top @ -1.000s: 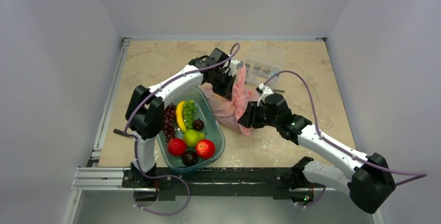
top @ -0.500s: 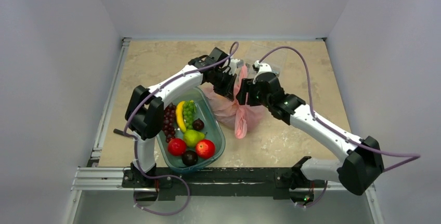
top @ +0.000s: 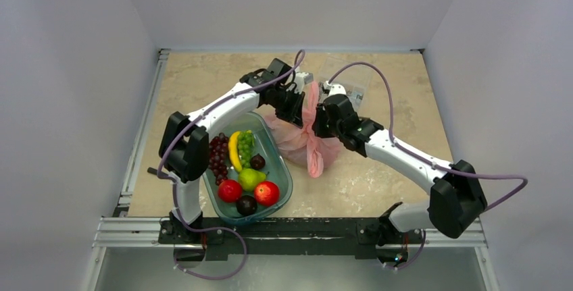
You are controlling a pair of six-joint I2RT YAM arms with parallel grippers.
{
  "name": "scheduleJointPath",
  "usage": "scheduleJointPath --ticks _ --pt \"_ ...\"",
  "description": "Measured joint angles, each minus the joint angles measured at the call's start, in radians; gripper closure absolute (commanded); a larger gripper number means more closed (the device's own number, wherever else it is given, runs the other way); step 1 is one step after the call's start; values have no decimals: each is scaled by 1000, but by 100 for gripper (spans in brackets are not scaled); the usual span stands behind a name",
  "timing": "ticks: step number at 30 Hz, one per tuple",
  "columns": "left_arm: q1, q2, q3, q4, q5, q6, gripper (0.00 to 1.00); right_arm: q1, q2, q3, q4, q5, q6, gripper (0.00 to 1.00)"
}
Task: Take the fake fruits out of the plastic bag
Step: Untie the plastic bag at the center of the board.
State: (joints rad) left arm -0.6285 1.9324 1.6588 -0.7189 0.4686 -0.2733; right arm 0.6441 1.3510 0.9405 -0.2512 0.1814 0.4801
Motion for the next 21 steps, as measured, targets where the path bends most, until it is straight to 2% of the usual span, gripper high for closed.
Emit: scheduleJointPath --ticks 3,6,11,14,16,19,20,21 --pt "5 -3 0 4 8 -8 100 0 -2 -17 29 -1 5 100" --pt "27 -3 -6 22 35 -37 100 0 -95 -137 122 -13 26 100" --pt "131 -6 -40 71 105 -120 100 1 -608 -518 308 9 91 100" --pt "199 -6 -45 89 124 -155 100 1 -799 -616 369 33 125 100" --pt "229 -6 -47 106 137 -174 100 1 -811 -624 381 42 135 100" --pt "232 -6 -53 132 156 -192 100 1 -745 -608 359 50 124 99" --pt "226 -6 -53 134 157 -196 100 1 -719 -592 337 54 114 97" --pt "219 -6 -53 134 157 -196 100 1 -689 -569 310 56 100 90"
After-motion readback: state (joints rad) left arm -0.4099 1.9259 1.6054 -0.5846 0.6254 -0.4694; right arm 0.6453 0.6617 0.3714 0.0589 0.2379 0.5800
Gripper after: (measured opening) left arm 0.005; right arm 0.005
